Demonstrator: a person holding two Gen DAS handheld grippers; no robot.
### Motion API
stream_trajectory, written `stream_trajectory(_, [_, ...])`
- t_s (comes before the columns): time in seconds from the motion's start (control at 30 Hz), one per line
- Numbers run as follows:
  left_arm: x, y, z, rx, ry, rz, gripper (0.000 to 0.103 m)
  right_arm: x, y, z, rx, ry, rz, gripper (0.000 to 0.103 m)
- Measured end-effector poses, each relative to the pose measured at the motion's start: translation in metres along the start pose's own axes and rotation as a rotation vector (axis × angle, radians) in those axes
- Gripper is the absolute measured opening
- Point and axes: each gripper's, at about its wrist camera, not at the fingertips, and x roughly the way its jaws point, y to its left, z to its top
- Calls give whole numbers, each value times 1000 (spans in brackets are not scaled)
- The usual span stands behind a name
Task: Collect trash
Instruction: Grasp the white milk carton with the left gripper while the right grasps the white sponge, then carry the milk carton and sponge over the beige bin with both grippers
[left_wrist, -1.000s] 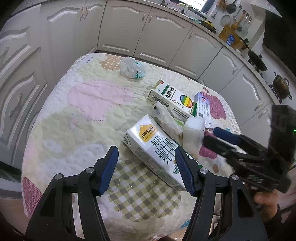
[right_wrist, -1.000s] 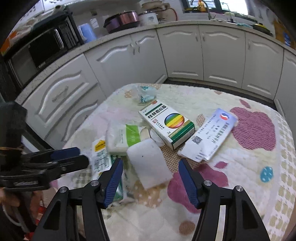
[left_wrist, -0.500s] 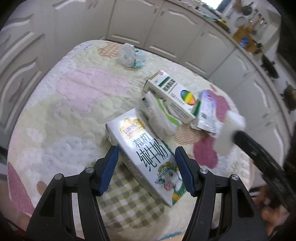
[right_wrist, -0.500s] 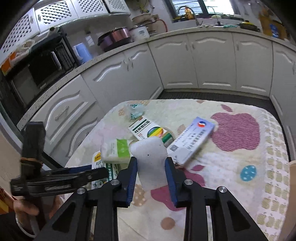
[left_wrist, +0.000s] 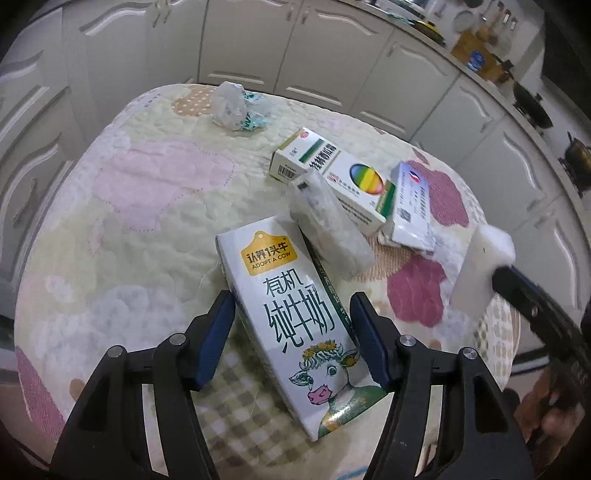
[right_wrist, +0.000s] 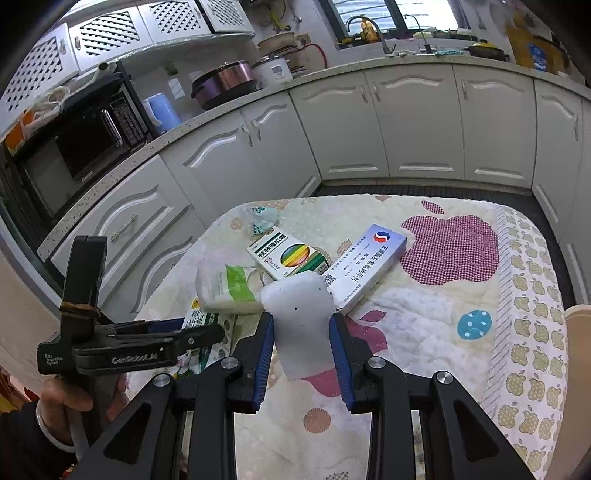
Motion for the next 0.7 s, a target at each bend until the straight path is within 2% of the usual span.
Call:
stream_trajectory(0.17, [-18,-7,-13,27,-7,-41,60,-13,0,-3,5,-14,-11,29])
stream_trajectory(0.4, [-51,-29,-28,87,-66,-80,58,-34,0,-9,9,-40,-36,29])
stream_trajectory(0.7, [-63,-72,-24,169,-123,-125,56,-64,-10,-15,13,-78,-89,29])
